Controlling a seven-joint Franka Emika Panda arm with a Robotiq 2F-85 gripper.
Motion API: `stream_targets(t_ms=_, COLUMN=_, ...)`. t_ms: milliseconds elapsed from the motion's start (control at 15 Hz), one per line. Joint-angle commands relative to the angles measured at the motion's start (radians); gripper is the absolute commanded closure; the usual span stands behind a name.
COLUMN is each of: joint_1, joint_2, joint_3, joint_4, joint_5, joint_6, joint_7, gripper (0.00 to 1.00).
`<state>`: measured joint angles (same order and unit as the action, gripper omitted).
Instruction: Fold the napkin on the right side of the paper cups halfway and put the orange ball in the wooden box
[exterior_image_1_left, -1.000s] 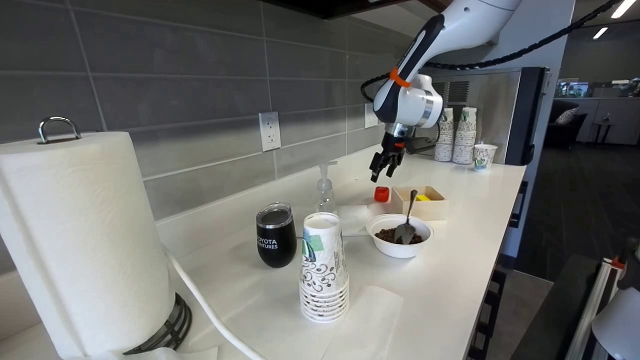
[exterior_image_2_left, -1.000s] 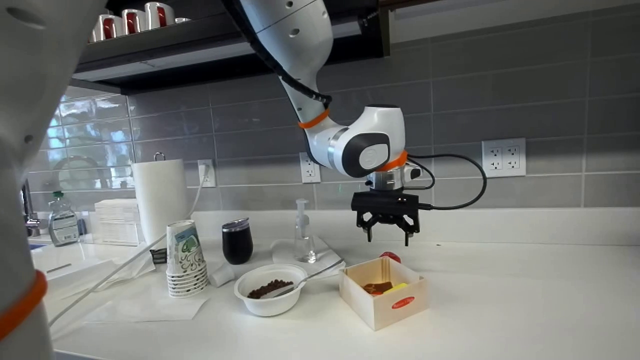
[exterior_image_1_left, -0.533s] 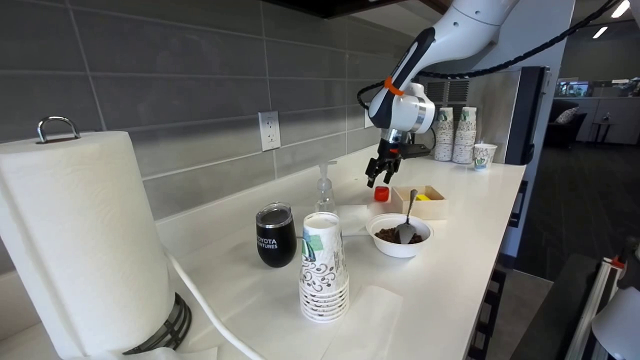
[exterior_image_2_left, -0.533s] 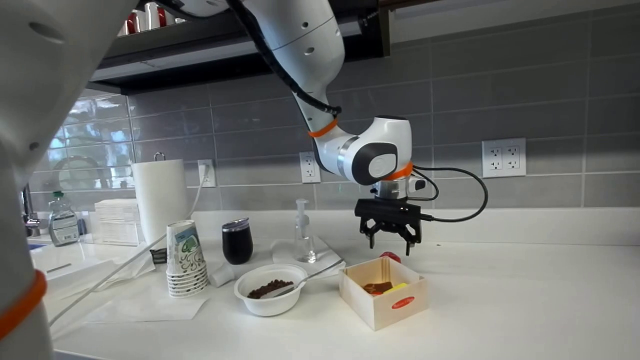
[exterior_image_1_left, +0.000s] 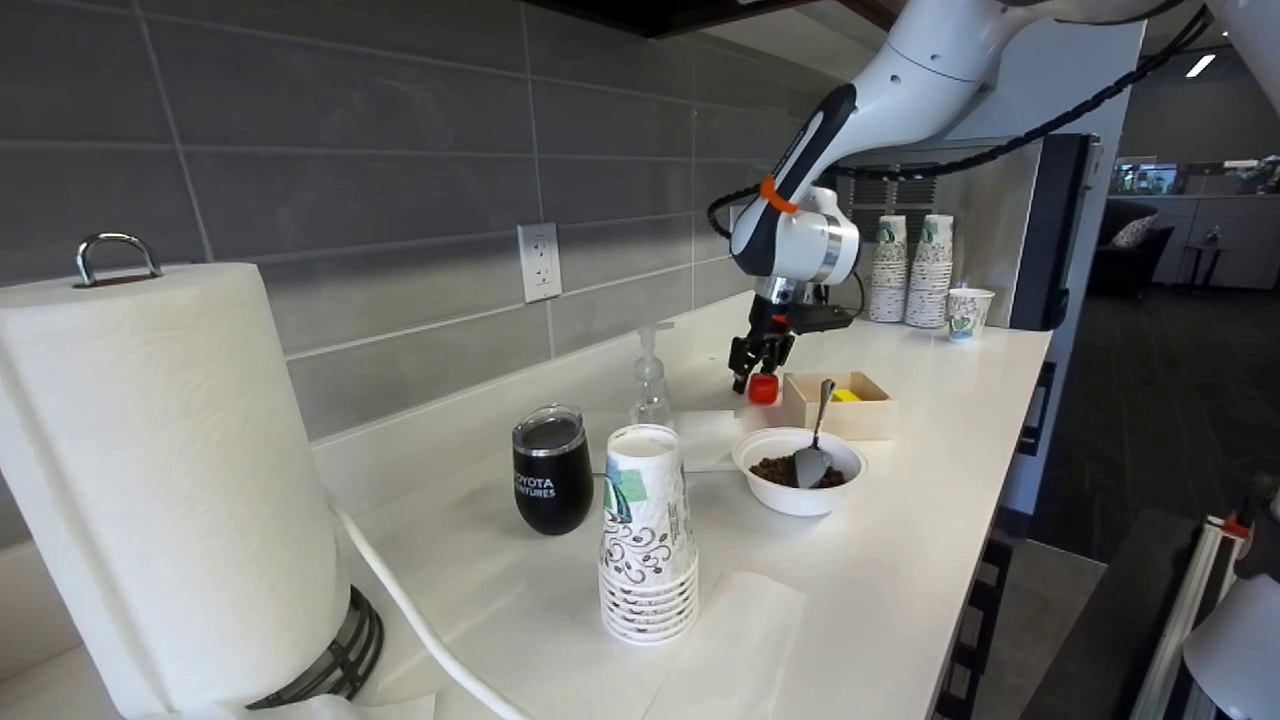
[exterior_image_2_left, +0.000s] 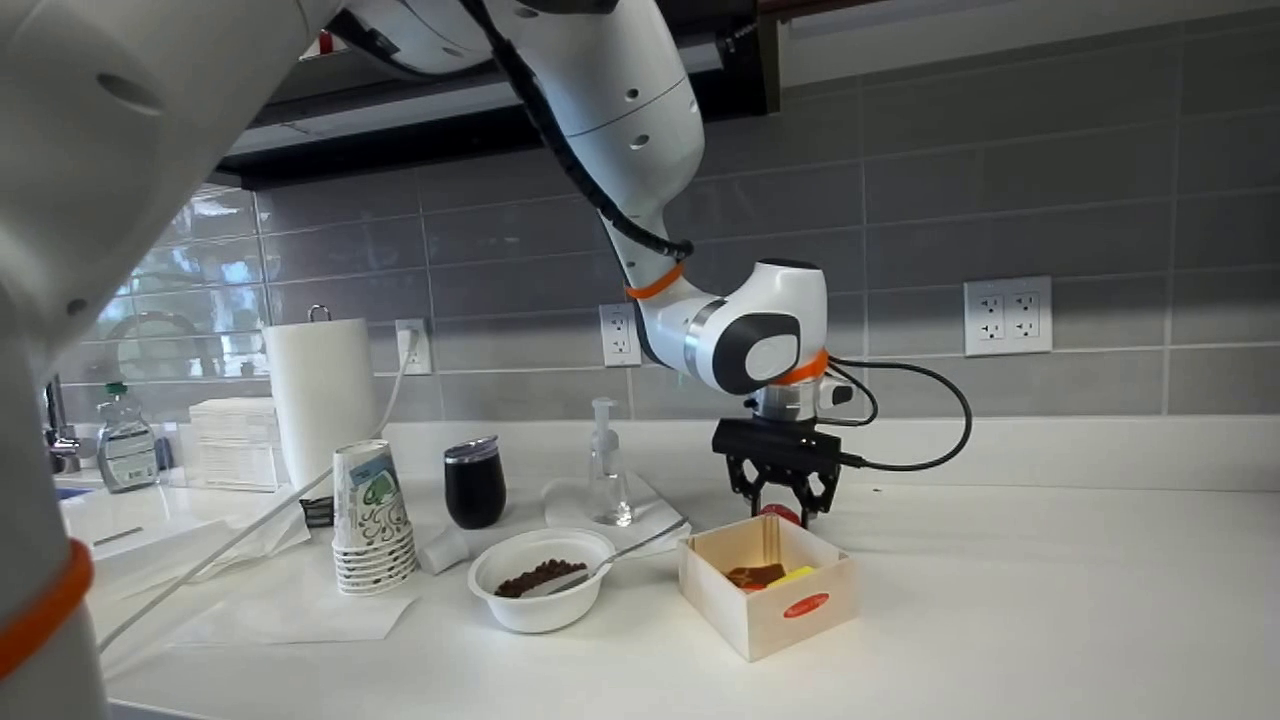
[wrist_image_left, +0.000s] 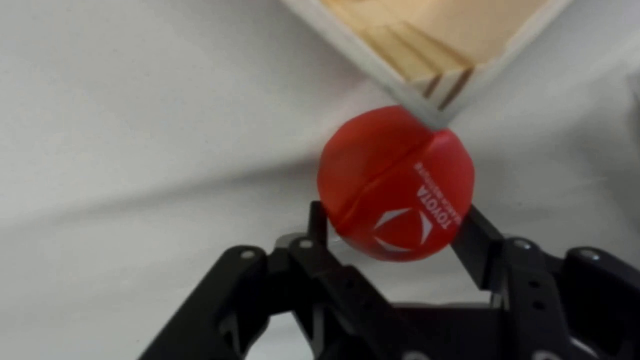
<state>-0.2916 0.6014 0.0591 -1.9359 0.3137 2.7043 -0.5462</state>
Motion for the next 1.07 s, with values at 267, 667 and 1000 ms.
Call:
stream_targets(t_ms=267, joint_1=0.009, joint_2=-0.016, joint_3=-0.014, joint_4=0.028, joint_5=-0.109, joint_6=-0.033, joint_7=0.116, gripper=0.96)
stream_targets(t_ms=667, joint_1=0.052, joint_2=-0.032, joint_3=-0.065, joint_4=0.041, joint_5=-0.199, joint_6=-0.082, joint_7=0.23, gripper=0.73)
stream_targets(t_ms=1000, joint_1=0.077, joint_2=-0.054, joint_3=-0.084, joint_4=0.045, joint_5=-0.23, joint_6=-0.136, joint_7=0.286, gripper=0.38)
